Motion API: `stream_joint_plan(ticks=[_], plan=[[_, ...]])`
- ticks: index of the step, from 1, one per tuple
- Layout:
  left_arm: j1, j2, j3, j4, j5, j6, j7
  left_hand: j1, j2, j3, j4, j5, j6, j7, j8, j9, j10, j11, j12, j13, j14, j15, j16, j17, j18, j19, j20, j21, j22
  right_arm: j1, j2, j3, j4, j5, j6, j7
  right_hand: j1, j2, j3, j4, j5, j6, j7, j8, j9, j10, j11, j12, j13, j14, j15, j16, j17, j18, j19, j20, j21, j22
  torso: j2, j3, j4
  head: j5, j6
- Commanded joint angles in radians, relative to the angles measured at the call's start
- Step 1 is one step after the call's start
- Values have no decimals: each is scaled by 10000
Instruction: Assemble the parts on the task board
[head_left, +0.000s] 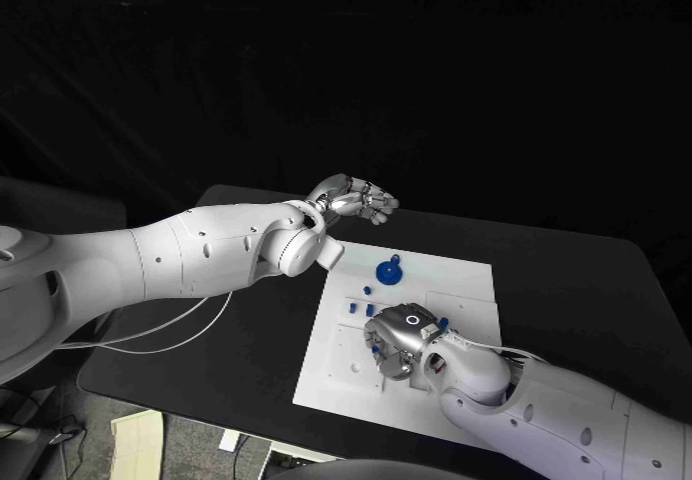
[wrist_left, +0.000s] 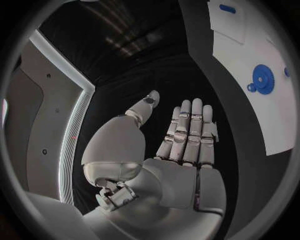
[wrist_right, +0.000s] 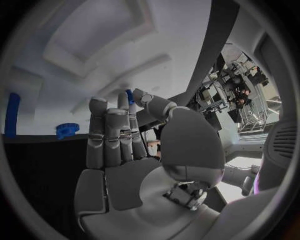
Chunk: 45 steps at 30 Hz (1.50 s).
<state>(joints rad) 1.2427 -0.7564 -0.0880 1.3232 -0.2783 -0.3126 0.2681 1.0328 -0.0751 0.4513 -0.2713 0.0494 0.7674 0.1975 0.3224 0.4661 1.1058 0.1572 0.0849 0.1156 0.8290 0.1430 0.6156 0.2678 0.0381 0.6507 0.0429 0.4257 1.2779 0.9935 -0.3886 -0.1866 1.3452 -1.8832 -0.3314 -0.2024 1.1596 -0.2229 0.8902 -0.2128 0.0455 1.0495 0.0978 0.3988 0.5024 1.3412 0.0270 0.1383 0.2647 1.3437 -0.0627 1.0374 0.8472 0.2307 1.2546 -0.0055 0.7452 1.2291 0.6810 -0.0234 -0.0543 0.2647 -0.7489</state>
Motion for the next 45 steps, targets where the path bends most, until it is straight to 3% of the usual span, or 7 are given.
stream_joint_plan(ticks=[1, 11, 21, 28, 32, 37, 45], plan=[[21, -3, 8, 45, 53, 35, 51, -70, 7, -25, 39, 45, -67, -14, 36, 8, -26, -29, 45, -18, 86, -7, -55, 16, 170, 89, -11, -39, 10, -97, -35, -88, -7, 248, 350, -4, -18, 103, 22, -30, 45, 34, -7, -6, 14, 13, 50, -32, 19, -195, -173, 56, -28, 311, 246, -203, 54, 13, -1, 0, -8, 10, -17], [21, -46, 8, 45, 52, 57, 13, -72, 4, -26, 40, 44, -73, -13, 42, 7, -29, -28, 47, -22, 87, -7, -64, 26, 170, 90, -11, -45, 14, -94, -164, -88, 1, 679, -219, 202, -387, -538, -571, -107, 70, -1163, 504, -670, -108, -1186, 494, -704, -171, -362, 248, 37, -215, 311, 3, -196, -39, 64, 2, 14, -12, 10, 3], [21, -89, 8, 27, 49, 81, -15, -73, 0, -27, 40, 43, -83, -13, 47, 4, -34, -26, 47, -29, 86, -6, -76, 36, 169, 93, -11, -52, 19, 12, -849, -49, 703, 2004, -1983, 535, -675, -745, -1556, -427, 227, -1895, 834, -1091, -315, -2230, 834, -744, -523, -691, 590, 88, -382, 311, -342, -67, -189, 114, -1, 25, -30, -21, 52], [21, -118, 8, 2, 49, 65, -1, -70, 0, -26, 38, 43, -88, -12, 51, 3, -37, -25, 47, -32, 87, -6, -82, 43, 170, 95, -11, -56, 22, 232, -1605, 422, 1305, 2855, -2703, 1132, -1396, -735, -2715, -409, 1364, -2024, 628, -1115, -389, -2286, 855, -649, -674, -733, 599, 303, -451, 311, -322, -114, -156, 189, -2, 16, -29, -156, 141], [21, -131, 8, -3, 49, 71, 7, -70, -1, -26, 38, 43, -90, -11, 52, 3, -38, -24, 48, -34, 87, -6, -85, 46, 170, 96, -11, -58, 24, 395, -2109, 747, 1633, 3140, -2473, 1427, -1144, -702, -2598, -266, 1265, -1910, 723, -1046, -387, -2148, 799, -596, -687, -673, 553, 357, -504, 311, -228, -167, -156, 174, 0, 22, -27, -241, 208], [20, -159, 7, 3, 49, 76, 5, -69, 0, -25, 38, 44, -92, -10, 56, 2, -38, -24, 49, -36, 89, -6, -88, 51, 171, 98, -11, -60, 26, 637, -2740, 1161, 1909, 3270, -1179, 1623, -543, -581, -2092, -6, 911, -1663, 740, -925, -391, -1815, 696, -477, -682, -515, 453, 463, -593, 311, -27, -191, -122, 161, 1, 26, -24, -331, 276], [19, -185, 6, -1, 49, 77, 7, -66, 3, -23, 37, 44, -94, -10, 61, 2, -37, -24, 51, -39, 92, -7, -92, 58, 171, 101, -12, -63, 29, 838, -3148, 1216, 1401, 2639, 386, 1147, -724, -630, -2451, -29, 1210, -1825, 809, -1024, -484, -1966, 755, -630, -794, -577, 507, 535, -658, 311, -86, -161, -111, 227, -1, 33, -31, -420, 341]])
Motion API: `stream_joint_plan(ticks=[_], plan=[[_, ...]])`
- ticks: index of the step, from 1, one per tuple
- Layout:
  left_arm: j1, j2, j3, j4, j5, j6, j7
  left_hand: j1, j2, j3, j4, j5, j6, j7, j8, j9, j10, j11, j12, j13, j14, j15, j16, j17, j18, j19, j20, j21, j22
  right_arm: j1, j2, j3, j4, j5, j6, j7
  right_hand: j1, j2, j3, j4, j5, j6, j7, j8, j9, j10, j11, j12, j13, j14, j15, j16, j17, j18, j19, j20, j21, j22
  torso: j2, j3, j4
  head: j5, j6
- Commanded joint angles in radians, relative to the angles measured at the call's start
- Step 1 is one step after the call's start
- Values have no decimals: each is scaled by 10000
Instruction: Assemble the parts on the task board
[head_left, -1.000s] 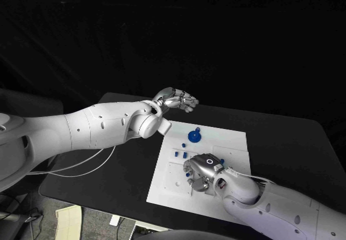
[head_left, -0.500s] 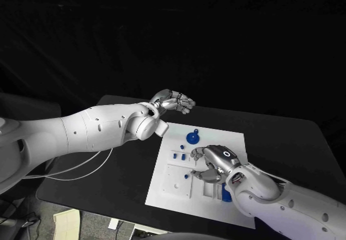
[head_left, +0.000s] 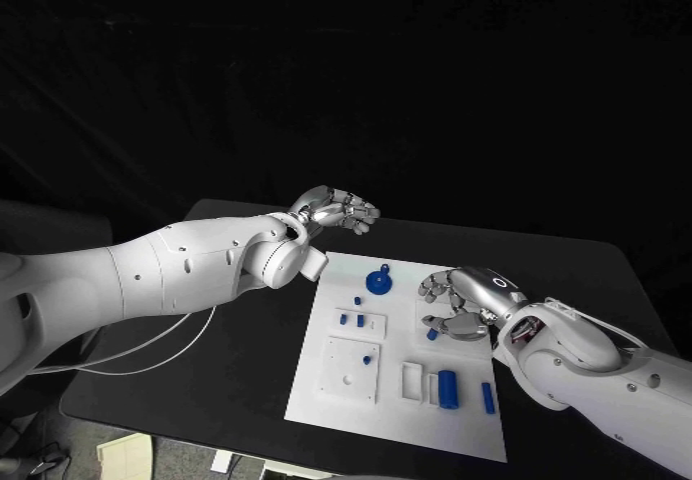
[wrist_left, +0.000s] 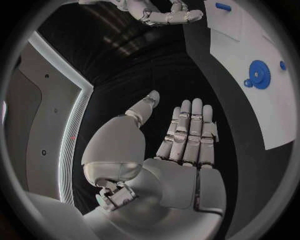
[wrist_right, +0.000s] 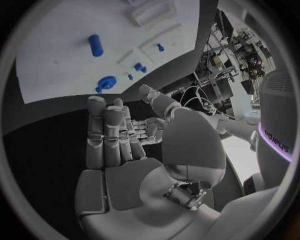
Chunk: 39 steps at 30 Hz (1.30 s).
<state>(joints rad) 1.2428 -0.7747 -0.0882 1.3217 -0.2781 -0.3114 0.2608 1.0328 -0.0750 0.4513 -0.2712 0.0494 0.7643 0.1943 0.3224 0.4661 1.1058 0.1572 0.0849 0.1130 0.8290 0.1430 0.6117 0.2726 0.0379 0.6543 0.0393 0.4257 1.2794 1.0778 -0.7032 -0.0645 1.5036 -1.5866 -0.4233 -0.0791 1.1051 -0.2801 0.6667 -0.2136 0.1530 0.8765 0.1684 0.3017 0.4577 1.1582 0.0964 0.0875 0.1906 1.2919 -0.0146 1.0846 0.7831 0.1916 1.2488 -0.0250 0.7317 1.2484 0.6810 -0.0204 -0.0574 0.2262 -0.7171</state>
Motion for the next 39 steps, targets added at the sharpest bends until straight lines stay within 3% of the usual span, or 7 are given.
stream_joint_plan(ticks=[1, 8, 17, 20, 24, 29, 39], plan=[[17, -2, 7, 14, 47, 75, 76, -66, 2, -23, 37, 44, -62, 21, 62, 3, -37, -24, 52, -13, 93, -7, -54, 11, 173, 65, 25, -64, 14, -6, 28, -5, -275, -486, 1405, -123, -226, -53, -321, -45, 190, -128, 131, -70, -51, -173, 79, -146, -74, -89, 43, 74, -23, 702, -50, 32, 22, 46, 2, 2, 2, -44, 36], [15, 28, 6, -26, 47, 76, 81, -57, 3, -19, 32, 44, -65, 22, 67, 2, -37, -25, 54, -16, 95, -8, -60, 19, 174, 66, 24, -68, 18, -24, 231, -19, -797, -928, 1661, -285, -202, -29, -534, -86, 61, -210, 145, -101, -100, -315, 134, -196, -170, -113, 98, 160, -51, 702, -41, 19, 19, 66, 12, 19, 21, -78, 61], [15, 31, 6, -27, 47, 74, 80, -62, 5, -20, 35, 43, -68, 24, 74, 1, -37, -24, 56, -20, 96, -7, -68, 27, 173, 69, 25, -74, 21, -92, 392, -63, -1045, -1109, 1542, -315, 1, 20, -448, -55, -235, -190, 114, -78, -135, -320, 142, -169, -247, -151, 106, 213, -115, 702, -46, 27, -25, 58, 0, -20, 27, -96, 45], [15, 27, 6, -26, 47, 75, 74, -62, 6, -20, 36, 44, -69, 24, 76, 1, -38, -24, 57, -21, 96, -7, -70, 30, 173, 69, 25, -75, 22, -165, 436, -76, -1086, -1226, 1683, -324, 350, 52, 82, 50, -288, -39, 81, -5, -147, -155, 94, -96, -257, -119, 60, 247, -174, 702, 8, 38, -52, 34, 3, -24, 34, -108, 28], [15, 18, 6, -25, 47, 71, 74, -62, 6, -20, 36, 44, -69, 24, 76, 1, -38, -24, 57, -21, 96, -7, -70, 30, 173, 69, 25, -75, 22, -203, 496, -147, -1183, -1367, 1835, -352, 365, 61, 151, 76, -261, -6, 70, 10, -148, -122, 87, -83, -257, -113, 56, 250, -185, 702, 17, 45, -53, 34, 2, -30, 38, -102, 6], [15, 12, 6, -14, 47, 69, 79, -62, 11, -19, 37, 44, -70, 24, 78, 1, -38, -24, 57, -23, 95, -6, -74, 33, 173, 71, 25, -77, 24, -238, 588, -223, -1312, -1507, 1885, -388, 478, 201, 552, 168, -523, 414, -106, 219, -98, 312, -53, 118, -186, -64, -77, 283, -231, 702, 62, 69, -28, 57, 2, -28, 35, -81, -15], [15, 16, 6, -7, 47, 73, 78, -71, 16, -21, 45, 44, -73, 24, 86, 0, -39, -23, 60, -27, 96, -5, -84, 43, 171, 73, 27, -83, 29, -309, 730, -278, -1365, -1553, 1957, -334, 491, 362, 1125, 237, -958, 682, -201, 285, -164, 571, -131, 141, -217, -34, -154, 353, -327, 702, 101, 59, 31, 142, 1, -23, 33, -69, -38]])
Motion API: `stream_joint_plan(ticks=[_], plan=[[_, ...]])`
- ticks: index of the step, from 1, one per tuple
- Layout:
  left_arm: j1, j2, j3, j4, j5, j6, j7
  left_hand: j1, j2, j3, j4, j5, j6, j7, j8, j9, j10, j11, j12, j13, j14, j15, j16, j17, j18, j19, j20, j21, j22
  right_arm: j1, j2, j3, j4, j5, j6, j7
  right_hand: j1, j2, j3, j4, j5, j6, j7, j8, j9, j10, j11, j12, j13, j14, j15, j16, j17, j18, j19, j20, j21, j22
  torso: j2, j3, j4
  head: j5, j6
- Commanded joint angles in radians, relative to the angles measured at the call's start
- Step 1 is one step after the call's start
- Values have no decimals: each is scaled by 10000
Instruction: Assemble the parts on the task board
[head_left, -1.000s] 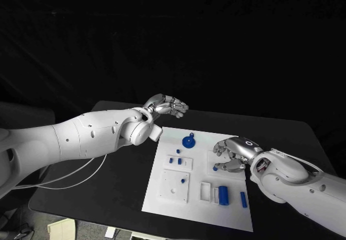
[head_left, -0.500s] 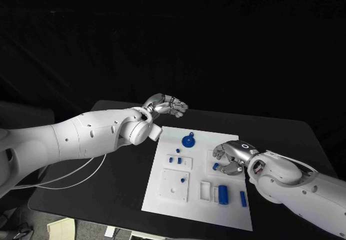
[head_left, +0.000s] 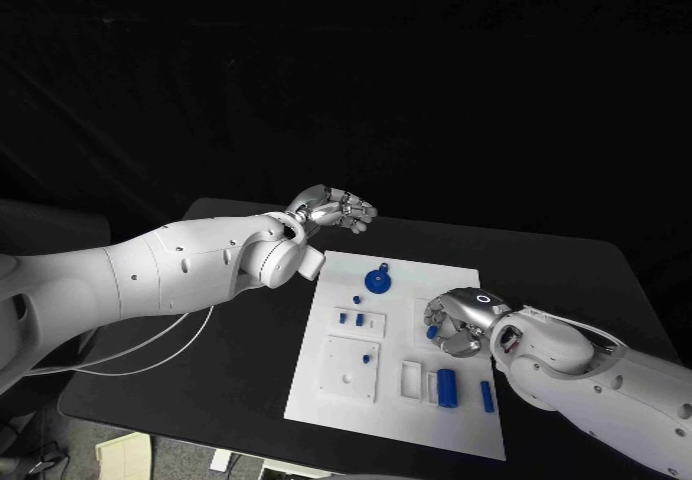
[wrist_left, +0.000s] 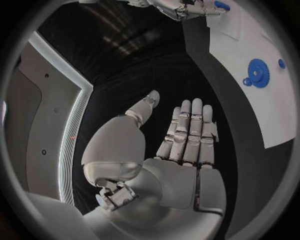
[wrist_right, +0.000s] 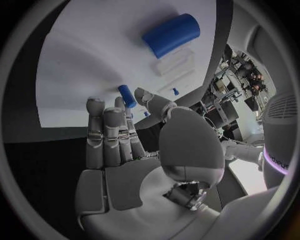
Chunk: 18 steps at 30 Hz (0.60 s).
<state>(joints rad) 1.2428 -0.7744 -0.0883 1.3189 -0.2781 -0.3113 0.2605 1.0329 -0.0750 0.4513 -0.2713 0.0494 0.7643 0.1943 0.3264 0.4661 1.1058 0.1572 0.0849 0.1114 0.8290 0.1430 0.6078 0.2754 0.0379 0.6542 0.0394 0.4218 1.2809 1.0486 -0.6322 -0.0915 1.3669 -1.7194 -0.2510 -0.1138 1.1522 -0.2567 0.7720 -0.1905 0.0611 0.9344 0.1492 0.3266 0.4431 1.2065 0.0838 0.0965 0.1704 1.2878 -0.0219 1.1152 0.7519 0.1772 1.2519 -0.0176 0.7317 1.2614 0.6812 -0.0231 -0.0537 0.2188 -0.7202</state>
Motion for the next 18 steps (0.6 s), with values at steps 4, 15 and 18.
stream_joint_plan(ticks=[4, 15, 18], plan=[[15, 7, 8, 21, 47, 71, 79, -76, 17, -22, 48, 44, -74, 25, 49, -1, -40, -23, 61, -14, 96, -4, -48, 19, 171, 74, 27, -47, 16, -28, 33, -13, -7, -294, 241, 3, -8, 230, 193, 49, -98, 234, -60, 90, -20, 220, -46, 86, -10, 31, -119, 99, -22, 846, 102, -19, 76, 57, 2, 7, -7, 7, -16], [15, 7, 8, 15, 47, 72, 72, -78, 20, -22, 50, 44, -78, 24, 56, -2, -40, -23, 63, -18, 98, -4, -56, 29, 172, 76, 26, -53, 21, -84, 138, -33, -49, -537, 68, -181, -41, 624, 549, 152, -124, 586, -220, 295, 56, 636, -207, 218, 37, 17, -280, 212, -4, 846, 156, -77, 183, 170, -2, 8, -12, 11, -49], [15, 5, 8, 15, 47, 78, 70, -77, 20, -22, 50, 44, -80, 24, 57, -3, -40, -23, 64, -19, 98, -4, -58, 31, 172, 76, 26, -54, 22, -93, 156, -35, -42, -610, -12, -246, -72, 717, 645, 161, -123, 783, -307, 410, 111, 878, -294, 321, 94, 13, -362, 229, -7, 846, 173, -88, 216, 206, 2, 5, -2, 6, -62]])
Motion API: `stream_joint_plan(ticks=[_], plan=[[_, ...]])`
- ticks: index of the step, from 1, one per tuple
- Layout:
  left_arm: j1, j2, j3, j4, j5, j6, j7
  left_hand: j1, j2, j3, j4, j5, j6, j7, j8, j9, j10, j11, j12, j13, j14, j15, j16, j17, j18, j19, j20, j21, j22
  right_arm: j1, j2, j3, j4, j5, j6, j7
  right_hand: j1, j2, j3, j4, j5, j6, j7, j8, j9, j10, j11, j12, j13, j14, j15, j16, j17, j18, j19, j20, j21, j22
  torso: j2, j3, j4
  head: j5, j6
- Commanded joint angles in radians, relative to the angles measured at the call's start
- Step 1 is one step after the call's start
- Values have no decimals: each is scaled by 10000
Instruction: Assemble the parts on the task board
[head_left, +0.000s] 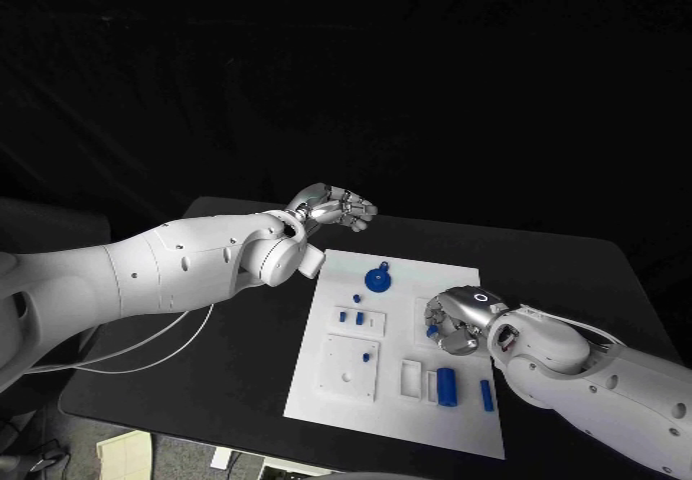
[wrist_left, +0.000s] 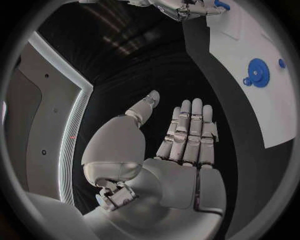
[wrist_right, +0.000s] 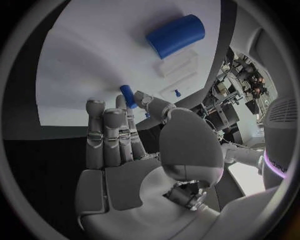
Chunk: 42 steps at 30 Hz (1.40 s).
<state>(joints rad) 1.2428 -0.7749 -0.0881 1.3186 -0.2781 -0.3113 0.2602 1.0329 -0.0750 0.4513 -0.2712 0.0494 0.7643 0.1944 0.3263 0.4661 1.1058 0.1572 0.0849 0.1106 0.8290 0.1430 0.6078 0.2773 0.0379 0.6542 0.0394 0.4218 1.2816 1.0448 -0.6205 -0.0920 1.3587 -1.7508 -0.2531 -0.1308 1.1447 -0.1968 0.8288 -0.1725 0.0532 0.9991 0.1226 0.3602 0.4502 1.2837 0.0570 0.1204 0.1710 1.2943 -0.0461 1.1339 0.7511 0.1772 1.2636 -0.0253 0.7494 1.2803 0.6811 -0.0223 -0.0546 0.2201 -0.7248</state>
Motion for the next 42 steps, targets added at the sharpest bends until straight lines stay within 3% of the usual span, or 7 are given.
stream_joint_plan(ticks=[1, 17, 30, 35, 42], plan=[[15, 10, 6, 16, 46, 74, 73, -77, 20, -22, 50, 44, -80, 24, 58, -3, -40, -23, 64, -11, 98, -4, -59, 14, 172, 76, 26, -55, 15, -55, 38, -30, 43, -317, -31, -91, -3, 122, 99, -25, -44, 162, -55, 91, 51, 135, -40, 93, 97, -50, -134, 45, 1, 846, 58, -13, 43, 22, 3, -2, 8, -7, -16], [15, 16, 6, -9, 46, 61, 88, -77, 26, -20, 52, 44, -87, 24, 66, -5, -42, -23, 67, -17, 100, -4, -71, 28, 173, 80, 26, -63, 22, -57, -160, -20, 260, -522, -674, -285, -31, 72, 452, -41, -45, 352, -151, 219, 176, 380, -137, 155, 196, -11, -229, 69, -23, 846, 134, -24, 84, 62, -2, -4, 10, 21, 9], [15, 6, 7, -50, 46, 63, 97, -90, 36, -22, 63, 45, -93, 25, 76, -7, -42, -22, 71, -24, 103, -3, -84, 43, 172, 85, 27, -71, 29, -36, -489, 468, 1059, -444, -1008, -232, -28, 3, 540, -15, -45, 387, -169, 243, 209, 422, -152, 157, 221, 6, -244, 78, -29, 846, 170, -32, 94, 67, -8, -5, -9, 89, 62], [15, -4, 6, -78, 46, 45, 89, -95, 36, -23, 66, 44, -94, 25, 81, -8, -41, -23, 73, -26, 105, -4, -89, 50, 173, 87, 27, -74, 32, -38, -513, 503, 1578, -353, -996, -197, -20, -11, 561, -9, -45, 394, -173, 247, 217, 429, -155, 155, 226, 11, -247, 81, -31, 846, 179, -36, 97, 69, 0, 5, -12, 163, 62], [15, 52, 6, -129, 51, 31, 103, -99, 37, -24, 70, 45, -95, 25, 87, -9, -41, -23, 76, -29, 108, -4, -94, 58, 173, 90, 27, -79, 36, -60, 187, 485, 1855, -231, -720, -119, -16, -6, 579, 1, -45, 392, -173, 247, 222, 431, -155, 152, 229, 12, -248, 82, -32, 846, 182, -40, 96, 69, -1, -7, -8, 282, 4]])
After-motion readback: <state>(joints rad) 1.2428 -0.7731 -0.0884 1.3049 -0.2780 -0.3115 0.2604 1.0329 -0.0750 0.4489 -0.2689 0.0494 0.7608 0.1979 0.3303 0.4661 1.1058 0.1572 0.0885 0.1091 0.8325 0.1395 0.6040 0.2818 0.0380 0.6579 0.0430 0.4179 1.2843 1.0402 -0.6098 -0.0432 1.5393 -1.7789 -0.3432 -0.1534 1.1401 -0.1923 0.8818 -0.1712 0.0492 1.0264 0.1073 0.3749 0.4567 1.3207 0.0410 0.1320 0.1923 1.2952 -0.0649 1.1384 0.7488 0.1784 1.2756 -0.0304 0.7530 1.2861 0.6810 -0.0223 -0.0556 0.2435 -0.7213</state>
